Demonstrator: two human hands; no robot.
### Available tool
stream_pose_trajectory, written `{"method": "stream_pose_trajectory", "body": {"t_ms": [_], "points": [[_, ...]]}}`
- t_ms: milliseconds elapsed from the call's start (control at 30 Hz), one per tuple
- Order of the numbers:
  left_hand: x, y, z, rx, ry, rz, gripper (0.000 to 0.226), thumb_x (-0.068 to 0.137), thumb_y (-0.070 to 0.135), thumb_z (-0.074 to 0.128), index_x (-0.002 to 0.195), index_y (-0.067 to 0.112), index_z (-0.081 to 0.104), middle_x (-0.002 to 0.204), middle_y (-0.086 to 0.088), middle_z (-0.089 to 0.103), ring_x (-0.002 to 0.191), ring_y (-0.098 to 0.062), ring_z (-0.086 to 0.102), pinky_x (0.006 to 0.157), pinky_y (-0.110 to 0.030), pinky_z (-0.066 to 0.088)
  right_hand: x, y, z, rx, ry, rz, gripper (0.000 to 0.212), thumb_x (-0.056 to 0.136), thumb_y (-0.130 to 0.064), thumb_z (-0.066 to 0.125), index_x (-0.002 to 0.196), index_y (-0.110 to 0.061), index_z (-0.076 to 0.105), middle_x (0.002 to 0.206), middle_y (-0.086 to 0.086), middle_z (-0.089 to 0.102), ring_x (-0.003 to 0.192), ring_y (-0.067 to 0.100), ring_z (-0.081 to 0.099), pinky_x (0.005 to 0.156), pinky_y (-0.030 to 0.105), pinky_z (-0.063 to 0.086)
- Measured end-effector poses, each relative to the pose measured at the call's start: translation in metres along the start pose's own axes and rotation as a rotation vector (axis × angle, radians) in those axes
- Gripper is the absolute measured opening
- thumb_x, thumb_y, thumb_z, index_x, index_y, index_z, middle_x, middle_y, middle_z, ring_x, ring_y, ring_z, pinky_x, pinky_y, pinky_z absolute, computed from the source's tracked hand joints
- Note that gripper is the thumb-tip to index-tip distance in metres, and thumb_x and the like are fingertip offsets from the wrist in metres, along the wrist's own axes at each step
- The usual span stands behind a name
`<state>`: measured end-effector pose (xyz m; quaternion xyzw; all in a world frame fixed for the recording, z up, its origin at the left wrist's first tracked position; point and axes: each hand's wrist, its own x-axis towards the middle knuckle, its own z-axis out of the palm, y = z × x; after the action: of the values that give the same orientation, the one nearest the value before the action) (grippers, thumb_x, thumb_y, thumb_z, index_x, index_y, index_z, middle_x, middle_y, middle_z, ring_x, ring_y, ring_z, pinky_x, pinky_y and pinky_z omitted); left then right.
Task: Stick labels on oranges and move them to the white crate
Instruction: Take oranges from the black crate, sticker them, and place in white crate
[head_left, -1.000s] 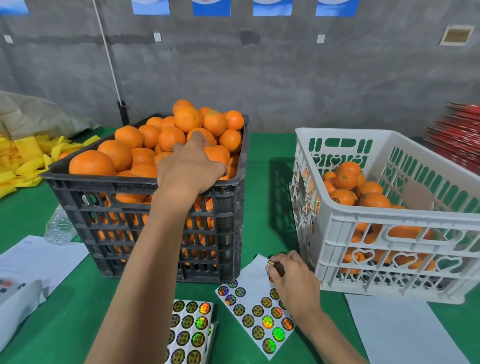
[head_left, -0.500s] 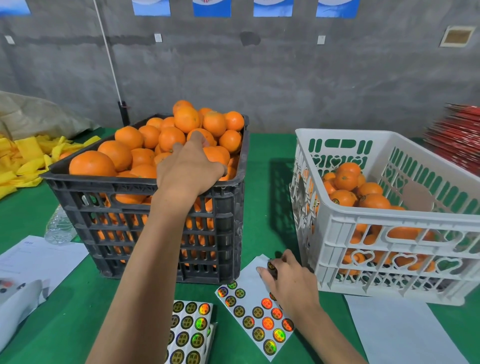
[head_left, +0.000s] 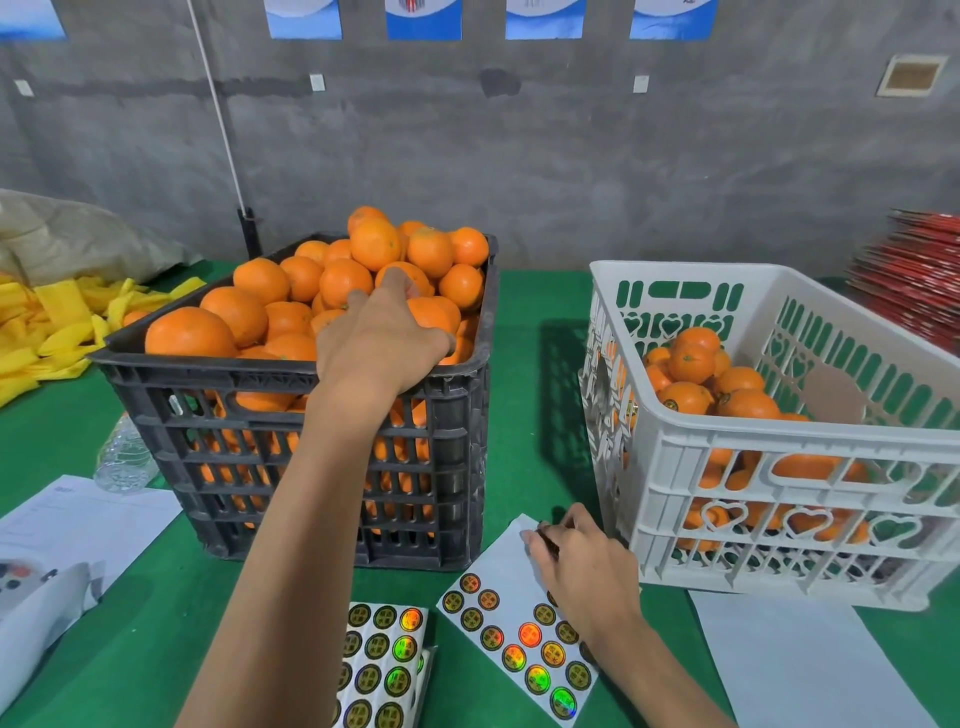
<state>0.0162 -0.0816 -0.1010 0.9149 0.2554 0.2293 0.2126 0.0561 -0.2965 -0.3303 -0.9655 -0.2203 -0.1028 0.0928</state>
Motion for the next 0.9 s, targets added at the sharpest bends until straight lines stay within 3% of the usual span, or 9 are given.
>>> {"method": "stream_pose_trajectory", "body": {"t_ms": [133,300,400,500,667,900], "points": [[-0.0001,0.0001,0.0006,0.007,0.01,0.008,0.057,0.079,0.047,0.073,0.128,0.035,0.045,0.108,-0.002,0.047,0.085,-0.029,0.052,0.065,-0.035,0.033,0.001,0.0006,-0.0023,-0.026,-0.029,-0.03,0.052,0.102,-0.063,0.031,0.119,-0.033,0.07,0.11,-0.008,0.049,0.074,0.012,0.063,0.061,0.023,0.049],[-0.0008,0.001,-0.0002,0.009,0.008,0.005,0.057,0.08,0.047,0.073,0.128,0.035,0.045,0.109,-0.002,0.048,0.085,-0.028,0.052,0.057,-0.033,0.03,0.0006,-0.0006,-0.0025,-0.017,-0.021,-0.051,0.05,0.105,-0.056,0.032,0.117,-0.031,0.073,0.11,-0.009,0.049,0.071,0.011,0.061,0.057,0.022,0.039],[-0.0016,0.0011,-0.0003,0.009,0.007,0.005,0.055,0.08,0.047,0.072,0.126,0.035,0.045,0.108,-0.002,0.048,0.084,-0.027,0.052,0.053,-0.03,0.027,0.0002,-0.0007,-0.002,0.009,-0.021,-0.022,0.048,0.105,-0.053,0.033,0.113,-0.03,0.074,0.11,-0.009,0.05,0.072,0.013,0.063,0.06,0.024,0.048],[-0.0017,0.0014,-0.0005,0.004,0.01,0.005,0.054,0.08,0.047,0.072,0.126,0.035,0.045,0.108,-0.002,0.048,0.084,-0.027,0.053,0.052,-0.03,0.027,-0.0001,-0.0017,-0.0031,0.065,-0.023,0.024,0.046,0.104,-0.051,0.035,0.108,-0.03,0.076,0.108,-0.009,0.052,0.073,0.012,0.063,0.064,0.026,0.051],[-0.0012,0.001,-0.0001,0.011,0.013,0.005,0.057,0.08,0.048,0.072,0.129,0.035,0.045,0.111,-0.003,0.051,0.087,-0.028,0.054,0.057,-0.033,0.031,-0.0012,-0.0022,-0.0051,0.152,-0.015,0.102,0.042,0.1,-0.049,0.039,0.1,-0.033,0.078,0.102,-0.01,0.052,0.071,0.011,0.055,0.06,0.026,0.04],[-0.0013,0.0005,-0.0003,0.002,0.014,0.009,0.058,0.079,0.048,0.072,0.129,0.035,0.045,0.113,-0.004,0.053,0.089,-0.029,0.056,0.058,-0.034,0.032,-0.0009,-0.0011,-0.0053,0.182,0.003,0.112,0.039,0.101,-0.043,0.039,0.093,-0.029,0.075,0.101,-0.006,0.06,0.075,0.012,0.062,0.069,0.027,0.052]]}}
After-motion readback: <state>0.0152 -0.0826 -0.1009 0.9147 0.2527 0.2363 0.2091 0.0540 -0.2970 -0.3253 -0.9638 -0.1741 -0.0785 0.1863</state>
